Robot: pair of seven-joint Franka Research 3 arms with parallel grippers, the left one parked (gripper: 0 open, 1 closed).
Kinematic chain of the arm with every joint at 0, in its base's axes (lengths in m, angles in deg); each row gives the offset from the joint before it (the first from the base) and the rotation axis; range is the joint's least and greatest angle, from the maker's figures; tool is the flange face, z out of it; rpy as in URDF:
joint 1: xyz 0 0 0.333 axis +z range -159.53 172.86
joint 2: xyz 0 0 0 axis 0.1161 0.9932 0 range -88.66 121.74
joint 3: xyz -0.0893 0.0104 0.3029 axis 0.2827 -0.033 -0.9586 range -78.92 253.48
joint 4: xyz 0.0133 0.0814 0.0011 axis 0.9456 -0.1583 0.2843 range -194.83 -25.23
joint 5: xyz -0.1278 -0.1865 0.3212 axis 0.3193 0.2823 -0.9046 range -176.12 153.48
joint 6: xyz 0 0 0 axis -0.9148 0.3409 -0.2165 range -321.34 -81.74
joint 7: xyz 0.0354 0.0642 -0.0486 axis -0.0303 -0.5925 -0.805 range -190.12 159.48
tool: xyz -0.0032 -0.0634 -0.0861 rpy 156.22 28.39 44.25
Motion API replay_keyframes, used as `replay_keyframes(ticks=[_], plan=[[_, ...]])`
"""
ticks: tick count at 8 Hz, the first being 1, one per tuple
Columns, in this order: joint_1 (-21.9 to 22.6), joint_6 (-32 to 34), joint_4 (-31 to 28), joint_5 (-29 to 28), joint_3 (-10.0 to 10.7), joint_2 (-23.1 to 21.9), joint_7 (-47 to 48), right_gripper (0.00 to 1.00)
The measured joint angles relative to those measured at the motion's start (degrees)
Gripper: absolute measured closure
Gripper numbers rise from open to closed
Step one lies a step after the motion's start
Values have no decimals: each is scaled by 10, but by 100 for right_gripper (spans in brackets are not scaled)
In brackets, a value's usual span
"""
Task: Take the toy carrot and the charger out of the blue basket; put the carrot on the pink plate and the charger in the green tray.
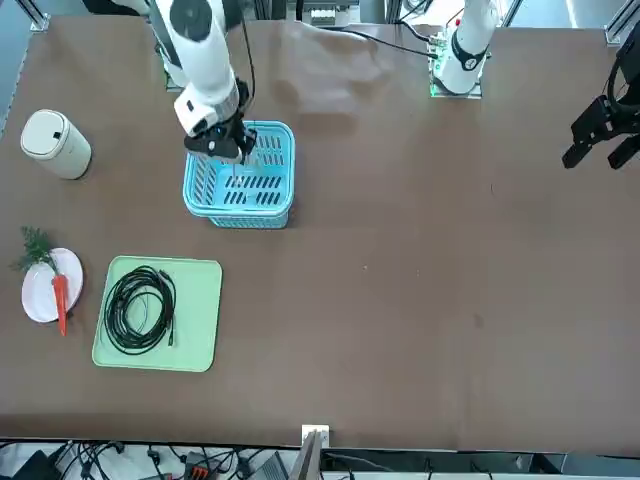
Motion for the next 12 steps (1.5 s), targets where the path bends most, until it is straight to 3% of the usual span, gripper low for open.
replay_keyframes(ticks=[2,5,9,12], plan=[[-11,62,86,2,10,2,-36,97],[-104,67,134,5,18,43,-185,97],[-226,50,248,12,21,191,-374,97],[-249,-6,300,12,20,290,-401,97]])
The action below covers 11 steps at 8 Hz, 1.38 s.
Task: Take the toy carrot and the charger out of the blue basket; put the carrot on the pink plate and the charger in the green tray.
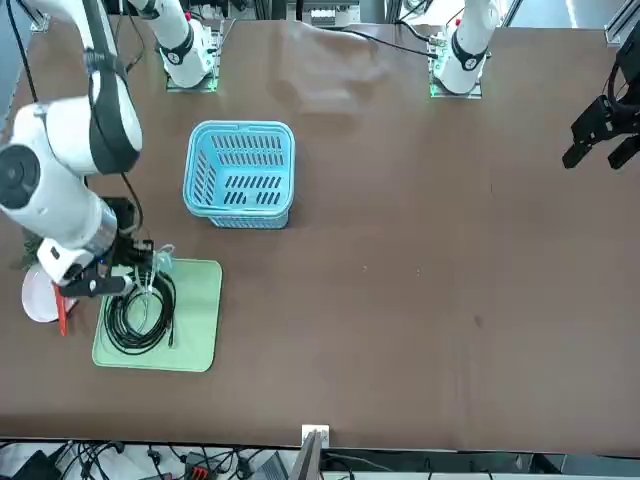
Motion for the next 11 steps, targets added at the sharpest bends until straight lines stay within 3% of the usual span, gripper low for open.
replay_keyframes(ticks=[5,11], plan=[[7,-50,5,0,-14,74,-23,97],[-9,-54,8,0,-9,97,-64,95]])
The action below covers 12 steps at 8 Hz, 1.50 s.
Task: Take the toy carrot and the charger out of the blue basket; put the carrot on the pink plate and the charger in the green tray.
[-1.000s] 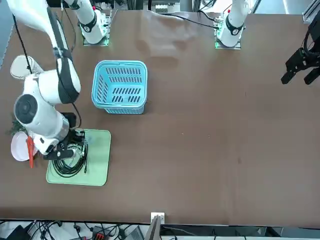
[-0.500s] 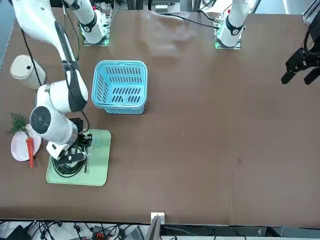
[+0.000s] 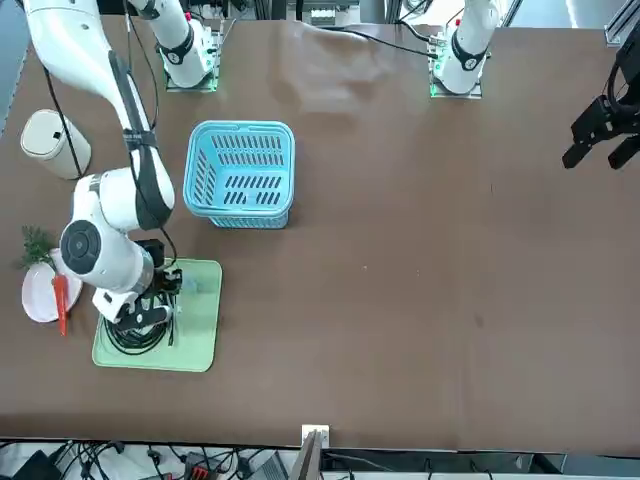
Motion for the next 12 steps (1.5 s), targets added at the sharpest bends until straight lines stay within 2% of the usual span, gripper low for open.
replay_keyframes(ticks=[3,4,6,9,10,12], plan=[[-16,-8,0,0,2,4,-27,88],[-23,-11,0,0,2,6,-38,77],[-31,-14,0,0,2,9,-42,62],[-29,-16,3,0,-1,9,-42,4],[-27,-16,13,0,-3,8,-42,0],[-27,2,45,0,-4,-14,-36,0]])
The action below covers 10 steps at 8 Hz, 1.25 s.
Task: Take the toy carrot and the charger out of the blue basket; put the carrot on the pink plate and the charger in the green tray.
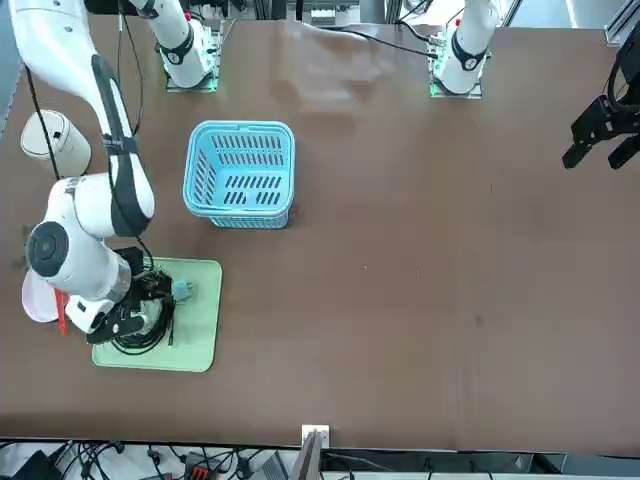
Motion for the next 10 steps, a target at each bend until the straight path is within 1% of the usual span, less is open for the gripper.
replay_keyframes(ticks=[1,3,5,6,7,8,10], plan=[[-2,46,10,0,2,-31,13,0],[-10,168,15,-2,6,-116,32,0],[-22,262,15,-19,6,-195,38,0],[-26,299,14,-24,6,-225,52,0],[-26,321,11,-27,6,-246,76,0],[-25,327,6,-27,4,-253,91,0],[-24,324,-4,-27,1,-239,94,0]])
